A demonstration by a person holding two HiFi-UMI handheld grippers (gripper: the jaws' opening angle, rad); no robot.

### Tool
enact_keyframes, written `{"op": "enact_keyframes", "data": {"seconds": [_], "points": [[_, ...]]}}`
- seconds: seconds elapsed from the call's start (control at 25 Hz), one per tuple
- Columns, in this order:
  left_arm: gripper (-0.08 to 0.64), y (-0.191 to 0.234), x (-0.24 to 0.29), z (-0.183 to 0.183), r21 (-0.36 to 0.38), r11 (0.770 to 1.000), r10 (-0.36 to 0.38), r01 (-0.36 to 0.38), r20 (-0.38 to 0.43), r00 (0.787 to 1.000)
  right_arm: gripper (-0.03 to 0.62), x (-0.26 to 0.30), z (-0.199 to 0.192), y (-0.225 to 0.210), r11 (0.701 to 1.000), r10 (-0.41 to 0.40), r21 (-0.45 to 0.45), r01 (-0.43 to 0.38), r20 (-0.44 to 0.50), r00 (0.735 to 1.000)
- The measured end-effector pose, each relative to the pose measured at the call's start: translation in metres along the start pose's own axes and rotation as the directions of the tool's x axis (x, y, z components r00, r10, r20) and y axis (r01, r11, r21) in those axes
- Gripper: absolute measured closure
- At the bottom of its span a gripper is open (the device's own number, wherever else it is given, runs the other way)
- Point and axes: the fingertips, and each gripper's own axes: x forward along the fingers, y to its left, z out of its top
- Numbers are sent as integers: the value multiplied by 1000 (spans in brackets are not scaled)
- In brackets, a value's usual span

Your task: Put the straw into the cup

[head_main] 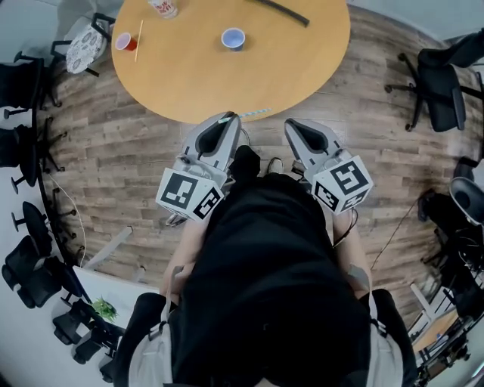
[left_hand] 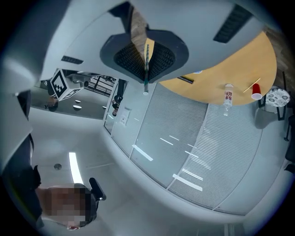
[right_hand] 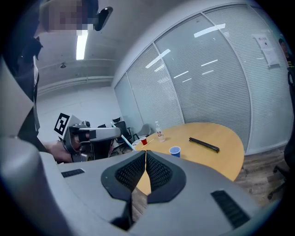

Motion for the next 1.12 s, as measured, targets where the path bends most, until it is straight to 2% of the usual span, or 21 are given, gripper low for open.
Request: {"op": "enact_keyframes", "data": {"seconds": [0.12,0.36,0.76,0.92,1.12], "points": [[525,18,9,13,12,1000,-21,21,-3,1000,574,33,21,11,999,16,-41,-15,11,1000],[525,56,21,22,5,999,-53,53,-14,998,574,74,41,13,999,8,-52,-7,7,1000],[525,104,36,21,-6,991,-134,133,-56,989,574,102,38,-9,993,-117,12,117,-39,992],[525,135,38,31,-7,994,-108,107,-51,993,574,114,36,-6,991,-123,39,126,-53,991],[525,157,37,44,-2,998,-69,69,-46,997,574,123,40,-3,992,-124,10,125,-72,990]]}}
